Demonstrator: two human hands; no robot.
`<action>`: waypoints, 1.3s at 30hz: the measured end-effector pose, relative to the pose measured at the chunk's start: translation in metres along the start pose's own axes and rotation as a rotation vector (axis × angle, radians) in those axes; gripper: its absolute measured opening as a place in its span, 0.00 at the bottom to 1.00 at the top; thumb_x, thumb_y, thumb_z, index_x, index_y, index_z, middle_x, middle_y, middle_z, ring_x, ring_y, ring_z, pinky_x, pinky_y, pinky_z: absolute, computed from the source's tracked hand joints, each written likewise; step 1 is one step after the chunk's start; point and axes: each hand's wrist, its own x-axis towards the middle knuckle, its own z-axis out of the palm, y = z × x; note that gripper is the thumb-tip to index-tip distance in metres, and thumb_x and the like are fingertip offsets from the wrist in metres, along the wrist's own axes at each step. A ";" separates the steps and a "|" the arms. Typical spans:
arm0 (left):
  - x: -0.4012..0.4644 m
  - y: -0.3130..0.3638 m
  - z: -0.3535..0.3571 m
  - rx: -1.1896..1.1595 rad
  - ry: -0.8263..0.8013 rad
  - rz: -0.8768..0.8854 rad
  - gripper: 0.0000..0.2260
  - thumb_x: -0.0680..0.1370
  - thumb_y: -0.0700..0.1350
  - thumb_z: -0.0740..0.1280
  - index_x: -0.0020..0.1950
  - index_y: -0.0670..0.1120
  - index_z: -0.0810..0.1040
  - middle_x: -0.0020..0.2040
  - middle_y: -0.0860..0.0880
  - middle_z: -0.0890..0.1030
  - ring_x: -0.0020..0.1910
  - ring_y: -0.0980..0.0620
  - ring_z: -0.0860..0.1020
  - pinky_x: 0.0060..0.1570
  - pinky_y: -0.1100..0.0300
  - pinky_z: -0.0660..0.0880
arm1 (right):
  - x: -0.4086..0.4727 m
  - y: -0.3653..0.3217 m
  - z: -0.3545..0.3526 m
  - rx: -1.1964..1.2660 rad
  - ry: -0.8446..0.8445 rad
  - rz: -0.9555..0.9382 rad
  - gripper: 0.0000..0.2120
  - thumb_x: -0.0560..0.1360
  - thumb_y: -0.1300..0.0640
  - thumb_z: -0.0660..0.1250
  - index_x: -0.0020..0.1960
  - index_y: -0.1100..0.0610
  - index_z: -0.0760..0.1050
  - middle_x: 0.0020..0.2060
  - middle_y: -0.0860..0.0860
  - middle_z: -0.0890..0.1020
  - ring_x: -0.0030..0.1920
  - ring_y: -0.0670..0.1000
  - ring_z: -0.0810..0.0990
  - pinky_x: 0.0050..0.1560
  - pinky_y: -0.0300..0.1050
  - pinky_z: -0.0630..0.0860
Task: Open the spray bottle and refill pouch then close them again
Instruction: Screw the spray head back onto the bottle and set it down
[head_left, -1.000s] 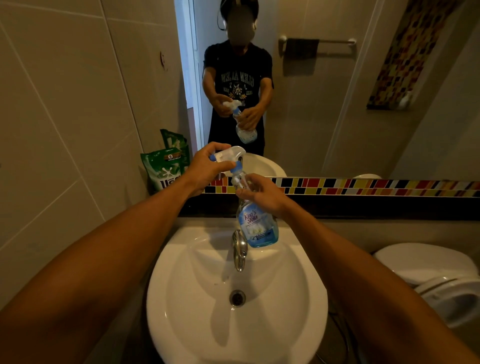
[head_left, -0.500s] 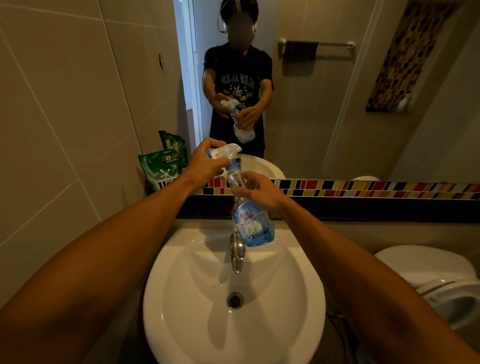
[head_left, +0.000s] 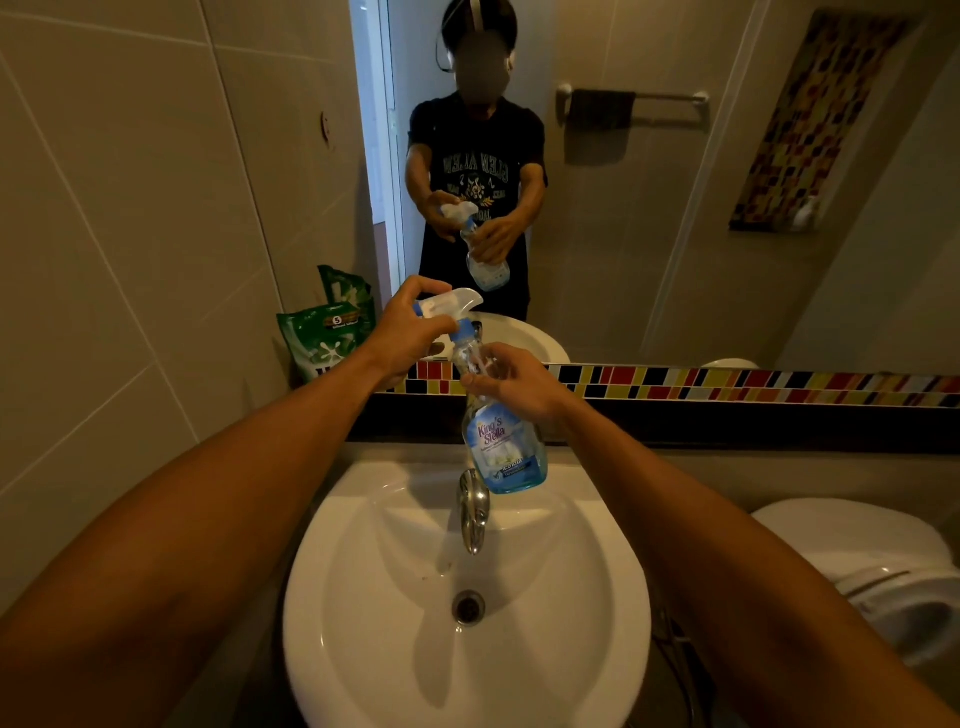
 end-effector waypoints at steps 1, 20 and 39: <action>-0.001 0.000 0.000 0.008 0.001 0.001 0.20 0.71 0.41 0.75 0.58 0.56 0.73 0.59 0.44 0.76 0.55 0.42 0.78 0.46 0.52 0.81 | 0.001 0.000 0.001 0.003 0.001 -0.003 0.16 0.79 0.54 0.73 0.66 0.56 0.77 0.53 0.53 0.85 0.53 0.53 0.85 0.55 0.50 0.81; 0.012 -0.006 -0.004 0.019 0.046 0.057 0.23 0.69 0.45 0.79 0.58 0.56 0.72 0.59 0.40 0.77 0.51 0.43 0.78 0.36 0.60 0.77 | 0.011 -0.006 -0.002 -0.024 -0.004 -0.008 0.10 0.80 0.54 0.71 0.60 0.48 0.76 0.54 0.53 0.85 0.54 0.53 0.85 0.61 0.57 0.81; 0.034 -0.009 -0.008 0.002 0.072 0.103 0.25 0.70 0.41 0.78 0.63 0.49 0.72 0.60 0.42 0.77 0.50 0.46 0.78 0.37 0.62 0.78 | 0.034 -0.009 -0.004 -0.024 0.012 -0.034 0.15 0.80 0.55 0.72 0.64 0.57 0.77 0.53 0.56 0.86 0.51 0.55 0.87 0.53 0.49 0.83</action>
